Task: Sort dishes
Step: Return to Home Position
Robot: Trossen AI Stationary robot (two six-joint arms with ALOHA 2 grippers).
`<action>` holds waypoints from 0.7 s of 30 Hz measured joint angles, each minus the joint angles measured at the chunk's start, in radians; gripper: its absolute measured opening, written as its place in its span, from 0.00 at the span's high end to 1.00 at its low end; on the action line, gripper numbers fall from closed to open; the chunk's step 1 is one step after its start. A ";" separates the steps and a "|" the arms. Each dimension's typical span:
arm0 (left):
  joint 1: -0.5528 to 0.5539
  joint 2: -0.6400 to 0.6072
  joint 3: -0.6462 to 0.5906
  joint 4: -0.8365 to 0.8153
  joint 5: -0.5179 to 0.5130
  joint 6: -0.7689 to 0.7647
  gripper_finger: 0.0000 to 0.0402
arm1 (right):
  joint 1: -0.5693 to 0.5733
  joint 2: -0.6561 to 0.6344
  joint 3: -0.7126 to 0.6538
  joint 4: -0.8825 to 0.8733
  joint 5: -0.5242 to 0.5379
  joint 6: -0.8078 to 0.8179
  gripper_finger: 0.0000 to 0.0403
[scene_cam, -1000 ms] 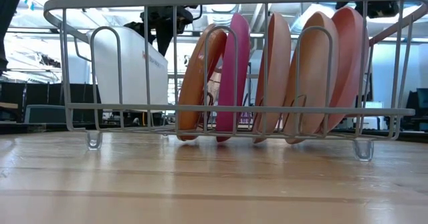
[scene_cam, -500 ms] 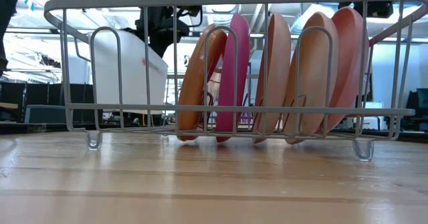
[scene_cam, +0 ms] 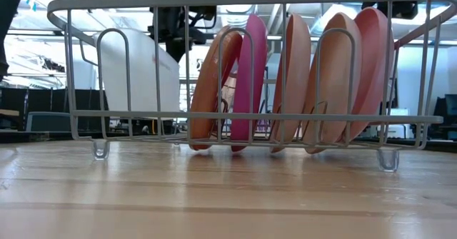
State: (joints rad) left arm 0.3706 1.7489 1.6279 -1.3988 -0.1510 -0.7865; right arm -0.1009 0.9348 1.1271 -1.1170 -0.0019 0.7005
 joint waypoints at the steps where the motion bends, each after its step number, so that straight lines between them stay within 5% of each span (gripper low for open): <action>1: 0.002 0.000 0.000 -0.008 -0.006 -0.007 0.48 | 0.000 0.000 0.000 0.002 0.000 -0.007 0.47; 21: 0.002 -0.015 0.002 -0.171 -0.090 -0.072 0.48 | 0.000 0.000 0.000 0.110 -0.014 -0.107 0.47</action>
State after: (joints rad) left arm 0.3726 1.7342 1.6295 -1.5700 -0.2414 -0.8582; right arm -0.1005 0.9348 1.1275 -1.0070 -0.0154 0.5932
